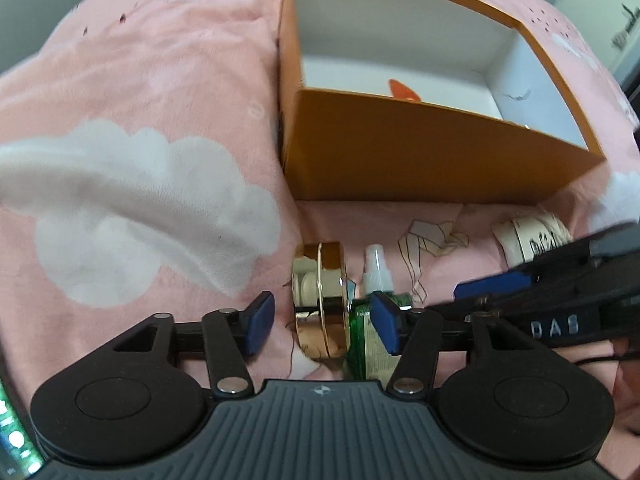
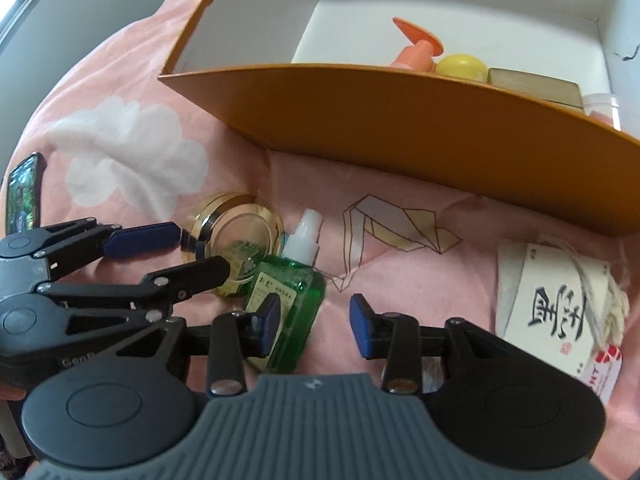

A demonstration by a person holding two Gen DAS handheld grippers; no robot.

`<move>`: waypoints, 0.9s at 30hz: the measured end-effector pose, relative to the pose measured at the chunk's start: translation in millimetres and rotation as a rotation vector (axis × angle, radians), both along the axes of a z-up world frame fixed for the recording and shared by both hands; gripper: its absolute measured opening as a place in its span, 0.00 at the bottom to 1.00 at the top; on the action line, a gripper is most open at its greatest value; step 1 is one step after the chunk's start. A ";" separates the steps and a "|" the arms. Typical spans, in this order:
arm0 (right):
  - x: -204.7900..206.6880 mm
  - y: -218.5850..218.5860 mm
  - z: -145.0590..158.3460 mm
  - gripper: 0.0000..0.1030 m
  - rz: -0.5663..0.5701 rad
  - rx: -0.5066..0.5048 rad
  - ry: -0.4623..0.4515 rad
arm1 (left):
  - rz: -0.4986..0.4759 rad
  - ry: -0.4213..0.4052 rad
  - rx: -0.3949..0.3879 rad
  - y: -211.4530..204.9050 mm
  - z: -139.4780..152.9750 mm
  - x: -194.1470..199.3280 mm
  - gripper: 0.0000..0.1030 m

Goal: Organize rigid objects
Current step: 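Grasp the green spray bottle with the right tool while the left tool grasps the gold compact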

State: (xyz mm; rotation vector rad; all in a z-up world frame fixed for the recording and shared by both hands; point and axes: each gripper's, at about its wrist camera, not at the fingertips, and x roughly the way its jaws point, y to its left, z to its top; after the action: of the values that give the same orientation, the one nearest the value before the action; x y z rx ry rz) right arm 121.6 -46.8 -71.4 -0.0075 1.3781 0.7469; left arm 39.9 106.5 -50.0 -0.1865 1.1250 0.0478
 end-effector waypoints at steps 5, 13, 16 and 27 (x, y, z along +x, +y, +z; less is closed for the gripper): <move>5.3 3.6 -10.2 0.38 0.000 0.003 0.040 | 0.010 0.020 -0.016 4.0 -13.3 9.6 0.58; 9.1 11.9 -23.9 0.38 0.003 0.014 0.093 | 0.017 0.038 -0.060 7.7 -15.9 8.9 0.31; 11.4 14.4 -30.3 0.38 0.002 0.035 0.127 | 0.037 0.036 -0.071 11.9 -11.7 3.6 0.31; 18.5 25.3 -57.5 0.49 -0.020 0.092 0.227 | 0.084 0.023 -0.105 20.7 -9.2 -0.6 0.31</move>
State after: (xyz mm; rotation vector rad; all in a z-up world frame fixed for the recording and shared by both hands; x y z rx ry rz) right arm 140.1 -21.4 -128.9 0.1673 1.5550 0.8126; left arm 39.3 127.2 -59.2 -0.3275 1.1430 0.0657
